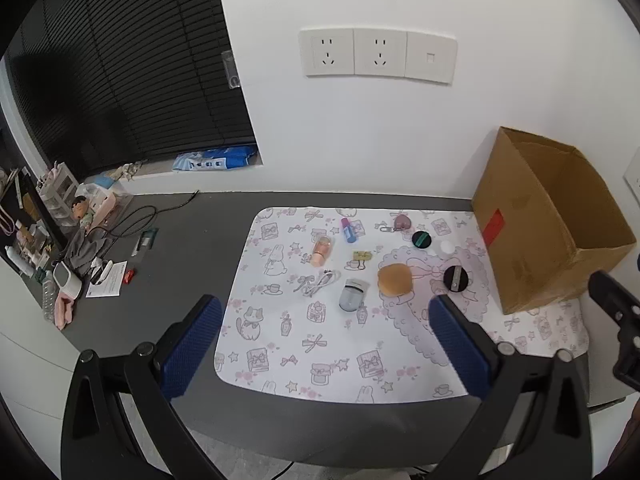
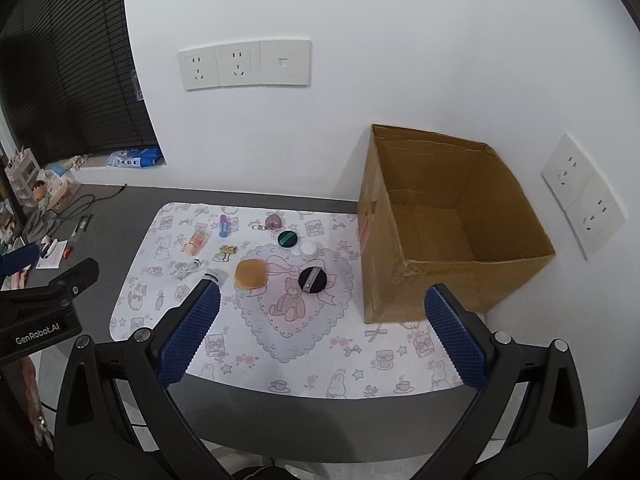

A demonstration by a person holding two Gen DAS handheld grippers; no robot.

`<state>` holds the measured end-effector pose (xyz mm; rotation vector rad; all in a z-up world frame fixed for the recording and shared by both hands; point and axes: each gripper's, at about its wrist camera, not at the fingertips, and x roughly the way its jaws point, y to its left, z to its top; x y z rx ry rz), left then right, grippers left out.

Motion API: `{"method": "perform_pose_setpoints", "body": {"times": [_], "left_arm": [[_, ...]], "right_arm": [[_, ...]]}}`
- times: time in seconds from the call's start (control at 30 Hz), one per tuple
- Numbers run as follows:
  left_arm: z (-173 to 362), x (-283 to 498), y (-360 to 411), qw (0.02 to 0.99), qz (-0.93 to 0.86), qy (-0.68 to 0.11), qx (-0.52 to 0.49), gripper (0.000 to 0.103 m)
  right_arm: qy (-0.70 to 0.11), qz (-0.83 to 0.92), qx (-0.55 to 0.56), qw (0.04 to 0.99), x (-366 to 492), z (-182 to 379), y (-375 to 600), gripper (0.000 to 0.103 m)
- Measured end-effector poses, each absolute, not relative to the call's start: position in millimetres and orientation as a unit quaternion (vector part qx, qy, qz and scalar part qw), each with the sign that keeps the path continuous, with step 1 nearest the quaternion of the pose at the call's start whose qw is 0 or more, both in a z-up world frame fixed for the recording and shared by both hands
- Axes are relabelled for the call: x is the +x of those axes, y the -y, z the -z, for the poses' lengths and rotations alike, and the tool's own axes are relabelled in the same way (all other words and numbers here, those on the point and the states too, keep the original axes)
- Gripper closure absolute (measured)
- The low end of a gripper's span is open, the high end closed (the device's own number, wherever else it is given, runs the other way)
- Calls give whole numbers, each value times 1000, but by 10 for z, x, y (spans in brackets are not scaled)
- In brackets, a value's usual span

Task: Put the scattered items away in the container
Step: 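Move both tools toward the items on the patterned mat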

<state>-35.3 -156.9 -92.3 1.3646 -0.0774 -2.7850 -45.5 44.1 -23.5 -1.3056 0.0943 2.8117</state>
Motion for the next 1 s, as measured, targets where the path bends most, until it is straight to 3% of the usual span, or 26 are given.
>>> {"method": "perform_pose_setpoints", "body": {"times": [1.0], "left_arm": [[2955, -1553, 1543, 1, 865, 39, 499, 0]], "right_arm": [[-1, -855, -518, -10, -1808, 2539, -254, 0]]}}
